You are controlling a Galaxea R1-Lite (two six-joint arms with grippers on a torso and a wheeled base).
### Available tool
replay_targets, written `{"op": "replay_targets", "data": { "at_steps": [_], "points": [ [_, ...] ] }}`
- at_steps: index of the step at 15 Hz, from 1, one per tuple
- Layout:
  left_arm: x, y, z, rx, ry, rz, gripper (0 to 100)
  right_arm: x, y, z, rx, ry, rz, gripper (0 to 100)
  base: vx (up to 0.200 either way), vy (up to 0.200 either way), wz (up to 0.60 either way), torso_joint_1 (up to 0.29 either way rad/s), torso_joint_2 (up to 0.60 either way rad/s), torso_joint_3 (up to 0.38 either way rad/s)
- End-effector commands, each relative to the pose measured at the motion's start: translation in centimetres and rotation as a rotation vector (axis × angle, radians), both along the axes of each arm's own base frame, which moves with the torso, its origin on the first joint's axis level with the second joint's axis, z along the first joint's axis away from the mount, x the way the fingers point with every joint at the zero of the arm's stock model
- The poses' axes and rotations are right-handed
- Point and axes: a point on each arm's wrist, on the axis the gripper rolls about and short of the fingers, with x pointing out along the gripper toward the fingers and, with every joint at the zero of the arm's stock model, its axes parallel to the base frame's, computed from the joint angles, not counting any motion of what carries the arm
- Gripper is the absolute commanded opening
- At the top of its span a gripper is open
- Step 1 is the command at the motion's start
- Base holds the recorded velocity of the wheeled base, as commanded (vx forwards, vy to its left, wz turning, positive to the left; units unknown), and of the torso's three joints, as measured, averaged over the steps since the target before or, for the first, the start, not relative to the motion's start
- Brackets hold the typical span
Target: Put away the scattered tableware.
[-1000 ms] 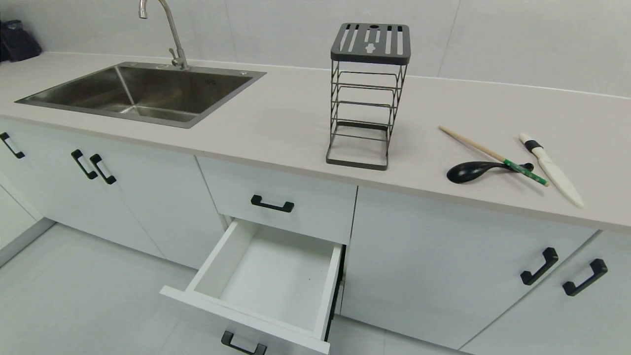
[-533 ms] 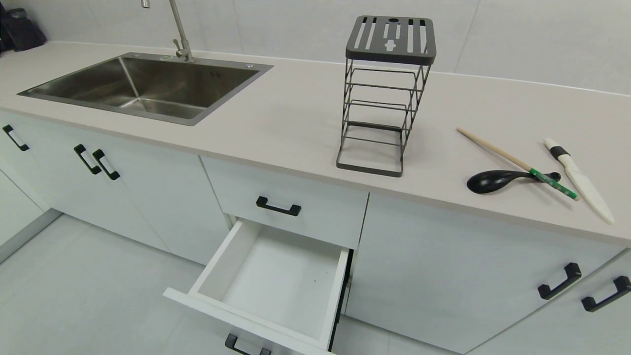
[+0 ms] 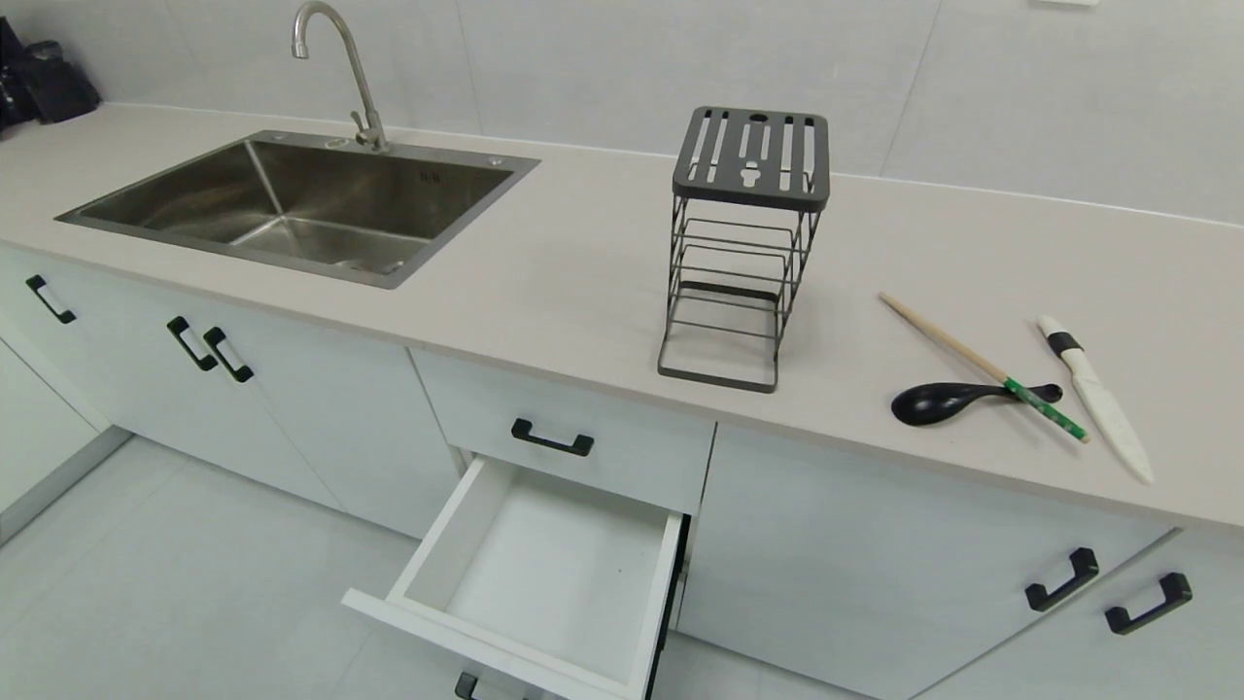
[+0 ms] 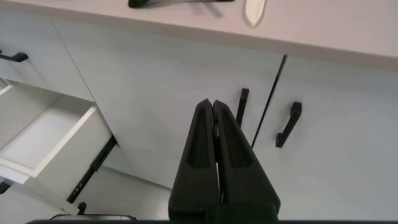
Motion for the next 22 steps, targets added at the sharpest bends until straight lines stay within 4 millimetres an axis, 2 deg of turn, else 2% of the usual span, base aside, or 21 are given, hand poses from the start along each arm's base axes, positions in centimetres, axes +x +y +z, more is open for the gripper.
{"op": "replay_targets", "data": {
  "at_steps": [1, 5, 8, 9, 15, 17, 19, 20, 22],
  "points": [
    [0.0, 0.0, 0.0, 0.0, 0.001, -0.001, 100, 0.0, 0.0, 0.0, -0.001, 0.001, 0.0, 0, 0.0, 0.0, 0.0, 0.271, -0.52, -0.251],
    [0.0, 0.0, 0.0, 0.0, 0.001, 0.001, 100, 0.0, 0.0, 0.0, 0.001, 0.001, 0.0, 0, 0.0, 0.0, 0.0, 0.274, -0.53, -0.246],
    [0.0, 0.0, 0.0, 0.0, 0.001, -0.001, 100, 0.0, 0.0, 0.0, 0.004, 0.001, -0.003, 0, 0.0, 0.0, 0.0, 0.102, -0.19, -0.09],
    [0.0, 0.0, 0.0, 0.0, 0.001, 0.001, 100, 0.0, 0.0, 0.0, 0.012, 0.0, -0.001, 100, 0.0, 0.0, 0.0, 0.032, -0.05, -0.027],
    [0.0, 0.0, 0.0, 0.0, 0.003, -0.001, 100, 0.0, 0.0, 0.0, 0.012, 0.001, 0.003, 100, 0.0, 0.0, 0.0, 0.0, 0.0, 0.0],
    [0.0, 0.0, 0.0, 0.0, 0.001, -0.001, 100, -0.4, 0.1, 2.9, -0.052, -0.283, 0.019, 100, 0.0, 0.0, 0.0, 0.0, 0.0, 0.0],
    [0.0, 0.0, 0.0, 0.0, 0.001, -0.001, 100, -0.8, 0.2, 4.3, -0.071, -0.38, 0.044, 100, 0.0, 0.0, 0.0, 0.0, 0.0, 0.0],
    [0.0, 0.0, 0.0, 0.0, 0.001, -0.001, 100, 0.0, 0.4, 8.1, -0.089, -0.341, 0.136, 100, 0.0, 0.0, 0.0, 0.0, 0.0, 0.0],
    [0.0, 0.0, 0.0, 0.0, 0.001, -0.001, 100, 3.2, 0.5, 12.8, -0.087, -0.249, 0.217, 100, 0.0, 0.0, 0.0, 0.0, 0.0, 0.0]
  ]
}}
